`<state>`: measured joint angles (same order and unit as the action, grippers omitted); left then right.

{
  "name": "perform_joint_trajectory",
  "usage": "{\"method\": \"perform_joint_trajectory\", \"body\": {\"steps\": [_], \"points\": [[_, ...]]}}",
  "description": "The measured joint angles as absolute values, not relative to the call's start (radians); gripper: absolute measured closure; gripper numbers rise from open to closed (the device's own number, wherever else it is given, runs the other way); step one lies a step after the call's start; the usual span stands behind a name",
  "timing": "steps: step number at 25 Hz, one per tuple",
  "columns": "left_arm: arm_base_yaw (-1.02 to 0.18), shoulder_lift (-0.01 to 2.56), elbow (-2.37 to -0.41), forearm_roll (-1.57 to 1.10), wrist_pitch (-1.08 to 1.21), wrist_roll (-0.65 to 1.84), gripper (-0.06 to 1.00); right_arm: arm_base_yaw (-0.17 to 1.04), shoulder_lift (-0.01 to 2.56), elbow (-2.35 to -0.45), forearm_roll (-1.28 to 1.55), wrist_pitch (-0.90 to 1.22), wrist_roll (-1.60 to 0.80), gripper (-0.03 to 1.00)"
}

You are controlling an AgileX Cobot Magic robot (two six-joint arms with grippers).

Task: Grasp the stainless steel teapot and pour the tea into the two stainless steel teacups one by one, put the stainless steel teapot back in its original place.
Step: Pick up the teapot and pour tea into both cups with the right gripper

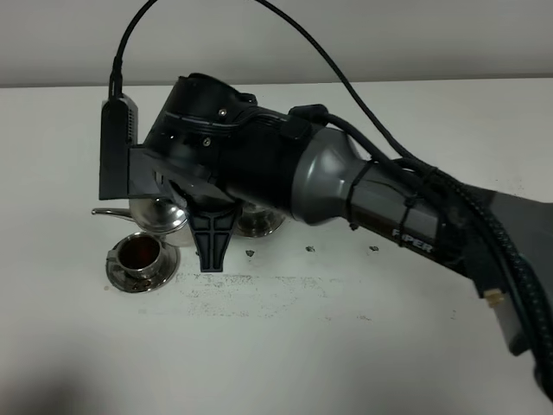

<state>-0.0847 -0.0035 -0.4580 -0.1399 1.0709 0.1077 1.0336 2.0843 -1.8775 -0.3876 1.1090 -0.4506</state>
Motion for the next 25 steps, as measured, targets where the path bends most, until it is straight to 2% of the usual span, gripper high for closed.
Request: {"method": "perform_joint_trajectory", "body": {"steps": [7,14,25], "points": [[-0.085,-0.004,-0.458,-0.14,1.071,0.108,0.62,1.018,1.932,-1.655,-0.167,0.973,-0.215,0.8],[-0.085,-0.004,-0.458,-0.14,1.071,0.108,0.62,1.018,1.927,-1.452,-0.088,0.76,-0.152,0.8],[-0.085,-0.004,-0.458,-0.14,1.071,0.108,0.62,1.003,2.034,-1.429,-0.127,0.7,-0.088,0.8]]}}
